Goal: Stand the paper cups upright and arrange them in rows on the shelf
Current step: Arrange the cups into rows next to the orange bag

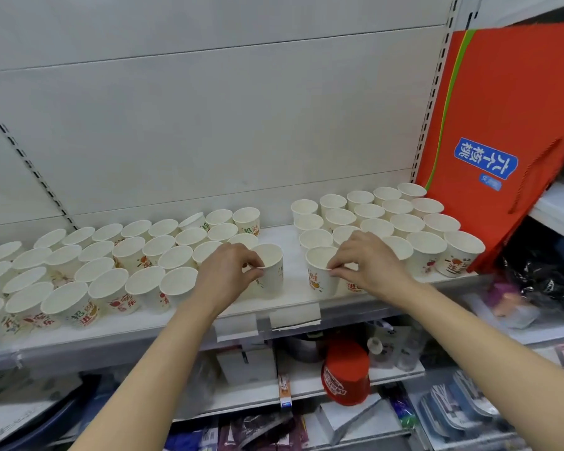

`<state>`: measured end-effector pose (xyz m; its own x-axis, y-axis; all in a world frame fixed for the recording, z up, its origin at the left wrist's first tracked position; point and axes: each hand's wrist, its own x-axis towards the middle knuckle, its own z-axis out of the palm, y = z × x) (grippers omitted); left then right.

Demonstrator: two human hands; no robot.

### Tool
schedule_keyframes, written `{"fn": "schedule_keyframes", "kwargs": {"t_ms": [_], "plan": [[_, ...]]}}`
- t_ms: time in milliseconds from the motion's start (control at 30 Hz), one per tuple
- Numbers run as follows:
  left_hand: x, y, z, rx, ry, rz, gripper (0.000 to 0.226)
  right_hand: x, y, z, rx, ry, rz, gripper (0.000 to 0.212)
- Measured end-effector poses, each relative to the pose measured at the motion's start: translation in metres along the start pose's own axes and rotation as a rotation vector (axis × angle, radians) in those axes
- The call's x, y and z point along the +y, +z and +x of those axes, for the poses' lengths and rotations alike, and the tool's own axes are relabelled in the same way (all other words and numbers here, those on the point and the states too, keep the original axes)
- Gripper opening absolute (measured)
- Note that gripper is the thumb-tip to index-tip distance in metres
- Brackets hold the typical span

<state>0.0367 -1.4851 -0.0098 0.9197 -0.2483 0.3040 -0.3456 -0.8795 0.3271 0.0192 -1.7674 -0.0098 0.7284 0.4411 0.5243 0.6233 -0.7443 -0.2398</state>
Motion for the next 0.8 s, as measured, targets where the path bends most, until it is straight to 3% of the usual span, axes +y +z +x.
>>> {"fn": "schedule_keyframes", "kwargs": {"t_ms": [233,400,500,600,800], "plan": [[0.007,0.004,0.004,-0.017,-0.035,0.005,0.003,-0.004,0.02,-0.005,-0.079,-0.045,-0.217,0.014],[0.012,0.011,0.02,-0.025,-0.029,0.087,0.009,-0.007,0.02,0.003,-0.026,0.012,-0.14,0.014],[0.014,0.009,0.038,0.065,-0.033,0.127,0.009,-0.006,0.02,0.017,-0.015,0.037,-0.118,0.032],[0.016,0.008,0.065,0.107,-0.018,0.202,0.011,0.0,0.023,0.036,-0.104,0.094,-0.144,0.042],[0.009,0.031,0.118,0.022,-0.031,0.267,0.015,0.02,0.032,0.061,-0.194,0.182,-0.199,0.047]]}}
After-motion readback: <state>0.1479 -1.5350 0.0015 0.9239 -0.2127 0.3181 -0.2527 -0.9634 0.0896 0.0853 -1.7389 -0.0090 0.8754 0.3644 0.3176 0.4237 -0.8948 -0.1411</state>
